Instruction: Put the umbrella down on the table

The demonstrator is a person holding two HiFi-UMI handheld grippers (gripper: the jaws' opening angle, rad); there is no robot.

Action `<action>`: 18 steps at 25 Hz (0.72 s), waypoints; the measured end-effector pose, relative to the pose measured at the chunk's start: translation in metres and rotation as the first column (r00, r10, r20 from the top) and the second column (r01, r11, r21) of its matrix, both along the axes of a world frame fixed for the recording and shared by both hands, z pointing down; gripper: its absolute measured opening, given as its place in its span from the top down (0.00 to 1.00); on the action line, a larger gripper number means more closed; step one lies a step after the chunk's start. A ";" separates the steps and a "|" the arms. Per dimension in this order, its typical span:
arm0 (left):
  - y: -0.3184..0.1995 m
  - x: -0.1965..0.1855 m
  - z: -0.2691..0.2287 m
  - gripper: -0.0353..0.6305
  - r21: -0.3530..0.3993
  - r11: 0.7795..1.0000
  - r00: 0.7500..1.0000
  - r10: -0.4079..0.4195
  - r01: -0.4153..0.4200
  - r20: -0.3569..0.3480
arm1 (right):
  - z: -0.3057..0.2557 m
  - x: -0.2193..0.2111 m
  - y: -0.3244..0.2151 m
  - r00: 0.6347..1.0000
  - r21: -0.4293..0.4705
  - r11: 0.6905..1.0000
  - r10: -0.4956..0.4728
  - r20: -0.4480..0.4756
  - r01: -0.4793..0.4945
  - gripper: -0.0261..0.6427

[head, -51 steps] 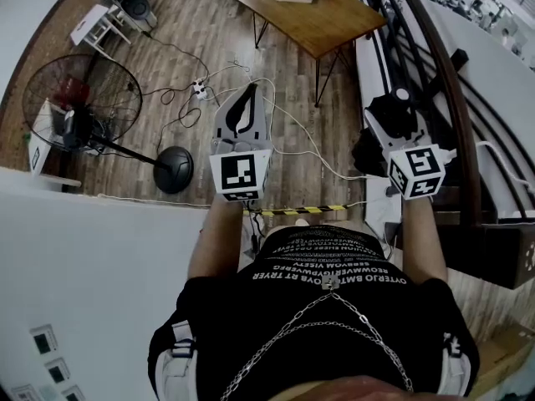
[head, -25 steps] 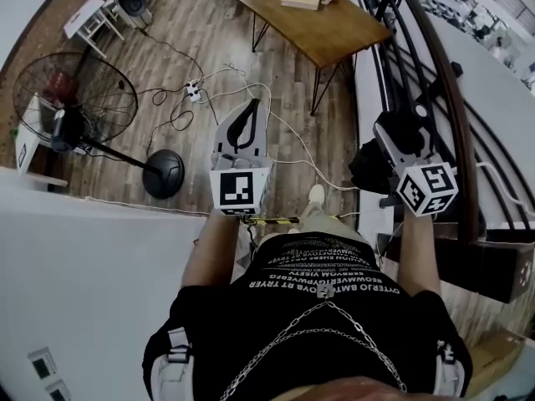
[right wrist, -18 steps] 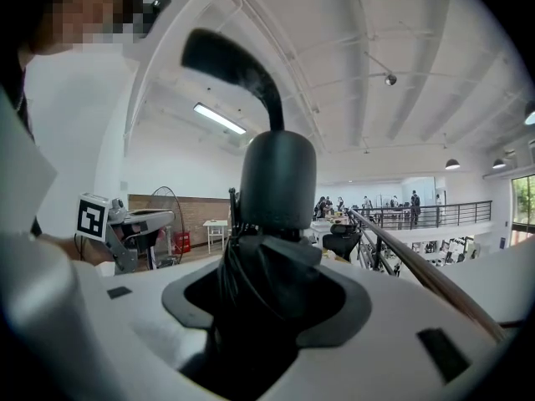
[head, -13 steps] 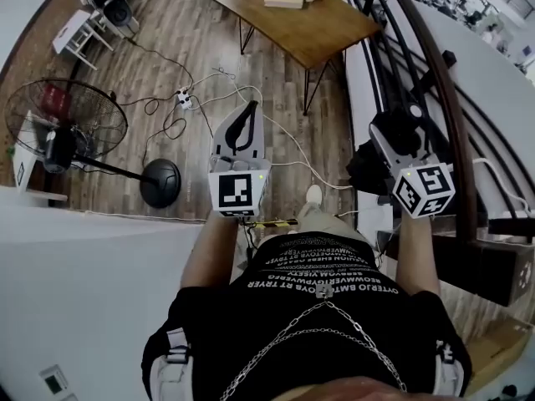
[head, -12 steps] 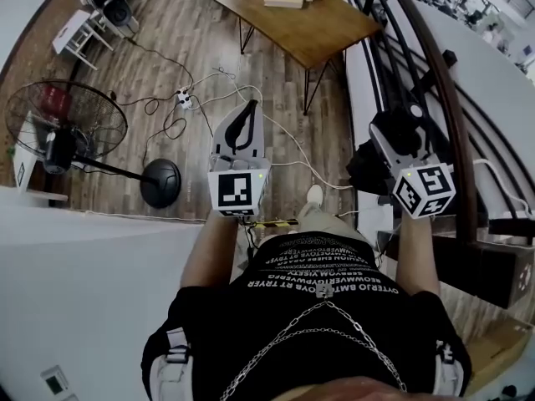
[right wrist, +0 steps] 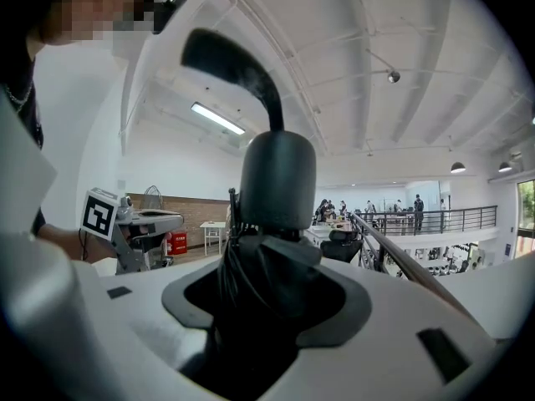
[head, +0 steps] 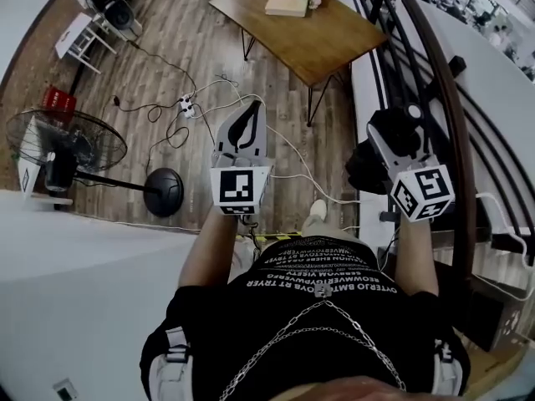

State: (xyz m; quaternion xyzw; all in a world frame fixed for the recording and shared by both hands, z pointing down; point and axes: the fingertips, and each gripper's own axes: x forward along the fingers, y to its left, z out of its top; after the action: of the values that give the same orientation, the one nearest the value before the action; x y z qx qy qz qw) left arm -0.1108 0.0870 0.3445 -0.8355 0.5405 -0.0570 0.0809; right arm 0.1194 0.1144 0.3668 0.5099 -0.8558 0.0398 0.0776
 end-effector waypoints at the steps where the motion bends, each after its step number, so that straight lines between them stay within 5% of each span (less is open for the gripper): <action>1: -0.008 0.001 0.000 0.90 0.000 1.000 1.000 -0.003 0.003 -0.006 | 0.001 0.001 -0.009 1.000 0.001 1.000 -0.002 -0.006 0.002 0.60; 9: -0.071 0.008 -0.010 0.90 -0.015 0.998 0.998 -0.063 0.063 -0.025 | -0.001 0.013 -0.079 0.995 0.019 0.998 -0.057 -0.083 0.059 0.60; 18: -0.100 0.015 -0.016 0.90 0.003 0.992 0.991 -0.127 0.127 -0.029 | 0.000 0.027 -0.125 0.991 0.028 0.992 -0.122 -0.051 0.123 0.60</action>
State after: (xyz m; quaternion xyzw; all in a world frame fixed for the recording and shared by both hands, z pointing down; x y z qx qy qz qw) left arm -0.0960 -0.0134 0.3282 -0.7999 0.5939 -0.0485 0.0713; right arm 0.1464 -0.0106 0.3672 0.4584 -0.8838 0.0088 0.0931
